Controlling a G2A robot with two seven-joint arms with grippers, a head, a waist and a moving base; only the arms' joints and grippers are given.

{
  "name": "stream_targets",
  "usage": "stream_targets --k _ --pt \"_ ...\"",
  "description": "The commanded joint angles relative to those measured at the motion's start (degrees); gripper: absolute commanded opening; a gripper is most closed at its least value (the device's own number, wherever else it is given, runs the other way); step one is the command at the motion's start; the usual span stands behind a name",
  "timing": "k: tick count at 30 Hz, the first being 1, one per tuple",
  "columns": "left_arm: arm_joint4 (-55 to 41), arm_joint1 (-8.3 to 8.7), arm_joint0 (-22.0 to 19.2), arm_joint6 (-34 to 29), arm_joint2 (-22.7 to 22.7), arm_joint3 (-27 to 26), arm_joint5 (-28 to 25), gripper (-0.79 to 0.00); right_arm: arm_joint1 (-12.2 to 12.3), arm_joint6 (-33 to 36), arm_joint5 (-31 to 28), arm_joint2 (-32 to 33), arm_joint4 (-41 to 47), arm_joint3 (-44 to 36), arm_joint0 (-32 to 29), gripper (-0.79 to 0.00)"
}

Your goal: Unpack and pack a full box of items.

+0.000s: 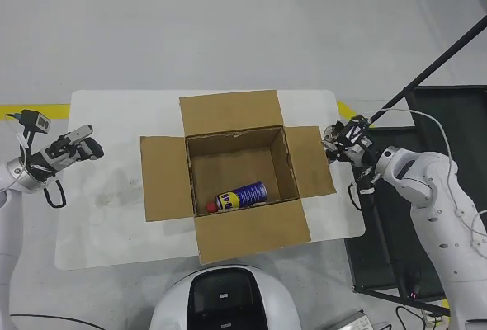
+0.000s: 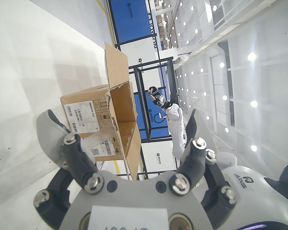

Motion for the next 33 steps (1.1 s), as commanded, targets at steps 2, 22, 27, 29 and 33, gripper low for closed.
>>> stream_targets --k 2,22,27,29,33 --pt "0.0 0.0 0.0 0.0 0.0 0.0 0.0 0.0 -0.5 1.8 0.2 -4.9 -0.2 -1.3 2.6 -0.785" --pt "0.0 0.0 0.0 0.0 0.0 0.0 0.0 0.0 -1.2 3.6 0.0 -9.9 0.1 -1.1 5.8 -0.785" --pt "0.0 0.0 0.0 0.0 0.0 0.0 0.0 0.0 -1.6 3.5 -2.6 -14.4 -2.8 -2.8 8.1 -0.785" --pt "0.0 0.0 0.0 0.0 0.0 0.0 0.0 0.0 -2.4 3.8 -3.1 -18.7 -3.6 -2.2 11.1 -0.785" --pt "0.0 0.0 0.0 0.0 0.0 0.0 0.0 0.0 -4.7 5.1 -3.5 -29.2 -4.5 2.6 18.7 -0.785"
